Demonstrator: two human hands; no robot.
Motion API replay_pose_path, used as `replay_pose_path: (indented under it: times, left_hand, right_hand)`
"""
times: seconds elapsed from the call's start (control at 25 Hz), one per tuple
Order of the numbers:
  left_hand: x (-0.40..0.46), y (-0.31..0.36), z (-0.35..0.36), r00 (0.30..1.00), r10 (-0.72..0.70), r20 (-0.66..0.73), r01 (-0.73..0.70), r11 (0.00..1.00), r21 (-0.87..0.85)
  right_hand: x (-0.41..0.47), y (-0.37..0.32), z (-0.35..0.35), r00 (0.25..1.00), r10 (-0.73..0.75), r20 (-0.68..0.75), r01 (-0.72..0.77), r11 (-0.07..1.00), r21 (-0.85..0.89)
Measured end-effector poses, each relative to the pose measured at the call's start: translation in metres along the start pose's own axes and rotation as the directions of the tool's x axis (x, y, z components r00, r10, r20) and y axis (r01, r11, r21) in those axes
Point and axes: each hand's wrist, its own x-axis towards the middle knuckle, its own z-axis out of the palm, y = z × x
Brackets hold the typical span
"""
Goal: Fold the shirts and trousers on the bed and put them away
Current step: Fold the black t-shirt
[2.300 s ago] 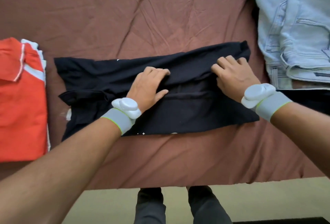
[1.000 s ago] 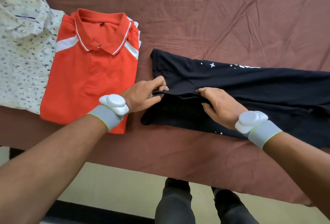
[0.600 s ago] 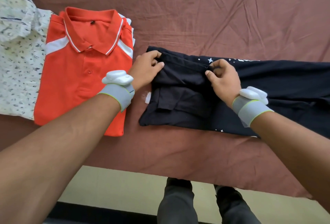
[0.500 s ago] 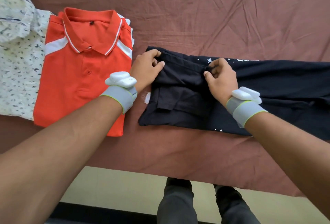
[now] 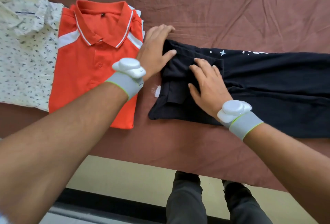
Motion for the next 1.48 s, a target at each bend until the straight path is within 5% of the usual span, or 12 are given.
replay_pose_path:
  times: [0.2,0.32,0.6,0.72,0.8,0.88,1.0,1.08,1.16,1.24,1.36,1.48]
  left_hand:
    - [0.035,-0.003,-0.011,0.962,-0.04,0.27,0.001,0.99,0.143]
    - [0.041,-0.007,-0.021,0.927,-0.022,0.374,-0.021,0.994,0.111]
    - [0.04,-0.012,-0.018,0.894,0.141,0.426,-0.024,0.963,-0.269]
    - [0.038,-0.008,-0.026,0.886,0.173,0.431,0.003,0.926,-0.379]
    - [0.049,0.01,-0.032,0.865,0.169,0.472,0.049,0.908,-0.415]
    - [0.069,0.044,-0.037,0.804,0.161,0.572,0.139,0.885,-0.444]
    - [0.11,0.128,-0.018,0.738,0.17,0.653,0.204,0.866,-0.456]
    - [0.131,0.187,0.002,0.685,0.22,0.694,0.256,0.82,-0.513]
    - [0.148,0.247,0.033,0.51,0.308,0.803,0.186,0.872,-0.453]
    - [0.16,0.286,0.07,0.368,0.273,0.889,-0.193,0.958,-0.215]
    - [0.174,0.301,0.115,0.52,0.32,0.792,-0.649,0.751,0.122]
    - [0.175,0.312,0.123,0.55,0.425,0.719,-0.587,0.809,-0.03]
  right_hand:
    - [-0.016,-0.031,0.006,0.97,-0.171,0.174,0.19,0.977,-0.101]
    - [-0.025,-0.06,0.03,0.947,-0.051,0.318,0.11,0.979,-0.171]
    - [-0.024,-0.063,0.061,0.982,0.004,0.187,0.032,0.982,-0.189]
    - [-0.026,-0.057,0.051,0.991,-0.009,0.134,-0.013,0.987,0.161]
    - [-0.031,-0.052,0.031,0.988,0.101,0.12,-0.156,0.724,0.672]
    - [-0.038,-0.045,0.005,0.954,0.283,0.095,-0.169,0.25,0.953]
    - [-0.064,0.0,-0.023,0.747,0.61,0.264,-0.092,-0.298,0.95]
    - [-0.072,0.039,-0.03,0.621,0.679,0.391,0.203,-0.622,0.757]
    - [-0.105,0.085,-0.036,0.621,0.713,0.326,0.415,-0.652,0.635]
    - [-0.132,0.113,-0.043,0.603,0.744,0.288,0.472,-0.624,0.623]
    - [-0.146,0.128,-0.042,0.563,0.768,0.305,0.484,-0.606,0.631]
    - [-0.146,0.133,-0.056,0.484,0.812,0.325,0.503,-0.562,0.656]
